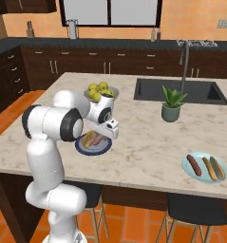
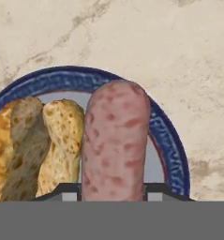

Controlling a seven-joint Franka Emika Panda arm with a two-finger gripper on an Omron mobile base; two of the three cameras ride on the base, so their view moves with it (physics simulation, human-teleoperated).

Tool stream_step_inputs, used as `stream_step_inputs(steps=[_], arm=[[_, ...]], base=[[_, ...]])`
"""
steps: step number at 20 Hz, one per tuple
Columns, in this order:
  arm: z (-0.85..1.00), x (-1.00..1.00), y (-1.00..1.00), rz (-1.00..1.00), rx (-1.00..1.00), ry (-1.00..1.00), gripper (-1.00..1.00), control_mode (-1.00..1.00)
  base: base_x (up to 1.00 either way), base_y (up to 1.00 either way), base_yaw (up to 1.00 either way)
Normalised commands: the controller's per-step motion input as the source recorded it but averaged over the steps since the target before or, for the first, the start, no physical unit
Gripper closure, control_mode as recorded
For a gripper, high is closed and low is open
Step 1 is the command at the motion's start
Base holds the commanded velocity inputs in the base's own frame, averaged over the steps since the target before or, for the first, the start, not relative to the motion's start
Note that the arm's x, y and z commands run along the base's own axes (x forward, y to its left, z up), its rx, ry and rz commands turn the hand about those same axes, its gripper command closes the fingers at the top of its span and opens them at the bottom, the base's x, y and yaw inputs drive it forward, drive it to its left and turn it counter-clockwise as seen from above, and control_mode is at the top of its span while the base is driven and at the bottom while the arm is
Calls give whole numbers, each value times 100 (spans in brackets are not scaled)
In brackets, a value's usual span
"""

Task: Place one bun and one sausage from the bowl on each plate.

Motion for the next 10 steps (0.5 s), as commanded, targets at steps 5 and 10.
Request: stream_step_inputs(steps=[5, 10], arm=[[-15, -22, 29, -8, 1, 2, 100, -100], [-4, -13, 18, -5, 1, 0, -100, -100]], base=[[0, 0, 0], [0, 0, 0]])
